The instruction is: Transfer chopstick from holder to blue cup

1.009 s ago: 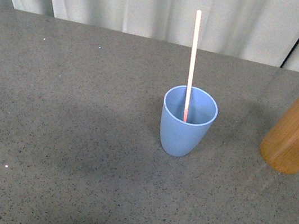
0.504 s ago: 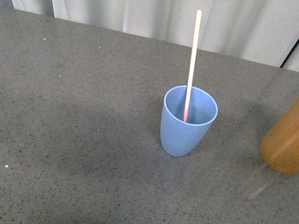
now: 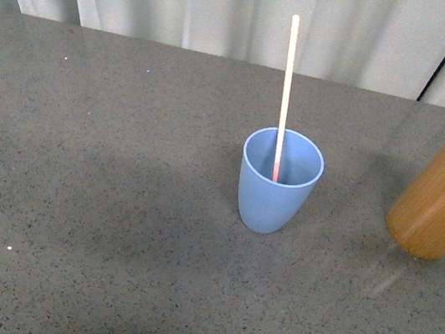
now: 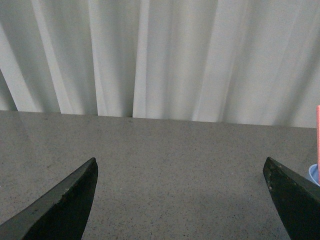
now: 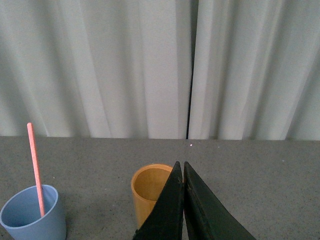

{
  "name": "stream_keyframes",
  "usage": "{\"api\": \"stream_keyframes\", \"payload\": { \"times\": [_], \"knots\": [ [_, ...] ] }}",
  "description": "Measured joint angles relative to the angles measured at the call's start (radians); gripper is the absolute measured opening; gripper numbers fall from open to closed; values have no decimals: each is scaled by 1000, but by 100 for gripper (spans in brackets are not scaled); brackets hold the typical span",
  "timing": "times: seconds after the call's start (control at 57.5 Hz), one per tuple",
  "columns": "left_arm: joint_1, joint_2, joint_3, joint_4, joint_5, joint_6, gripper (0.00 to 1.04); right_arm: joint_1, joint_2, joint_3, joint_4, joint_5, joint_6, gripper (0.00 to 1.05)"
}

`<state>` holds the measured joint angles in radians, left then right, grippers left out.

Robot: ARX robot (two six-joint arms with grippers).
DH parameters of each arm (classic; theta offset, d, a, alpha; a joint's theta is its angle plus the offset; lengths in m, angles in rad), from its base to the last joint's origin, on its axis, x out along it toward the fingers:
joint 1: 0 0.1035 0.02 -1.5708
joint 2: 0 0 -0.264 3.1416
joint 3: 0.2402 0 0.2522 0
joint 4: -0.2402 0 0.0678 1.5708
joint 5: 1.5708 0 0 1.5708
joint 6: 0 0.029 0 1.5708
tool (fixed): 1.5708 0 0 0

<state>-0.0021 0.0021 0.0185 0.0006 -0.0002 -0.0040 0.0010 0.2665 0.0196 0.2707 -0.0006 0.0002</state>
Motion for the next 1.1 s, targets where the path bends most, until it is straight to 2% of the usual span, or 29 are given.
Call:
{"api": "stream_keyframes", "payload": {
  "times": [0.365, 0.417, 0.452, 0.8, 0.87, 0.991, 1.096],
  "knots": [
    [0, 0, 0, 0, 0, 0, 98, 0, -93, 0, -93, 0, 0, 1],
    [0, 0, 0, 0, 0, 0, 98, 0, -192, 0, -225, 0, 0, 1],
    [0, 0, 0, 0, -1, 0, 98, 0, -232, 0, -262, 0, 0, 1],
    [0, -1, 0, 0, 0, 0, 98, 0, -262, 0, -269, 2, 0, 2],
    [0, -1, 0, 0, 0, 0, 98, 0, -262, 0, -269, 2, 0, 13],
    [0, -1, 0, 0, 0, 0, 98, 0, -262, 0, -269, 2, 0, 41],
    [0, -1, 0, 0, 0, 0, 98, 0, -262, 0, -269, 2, 0, 59]
  ]
}}
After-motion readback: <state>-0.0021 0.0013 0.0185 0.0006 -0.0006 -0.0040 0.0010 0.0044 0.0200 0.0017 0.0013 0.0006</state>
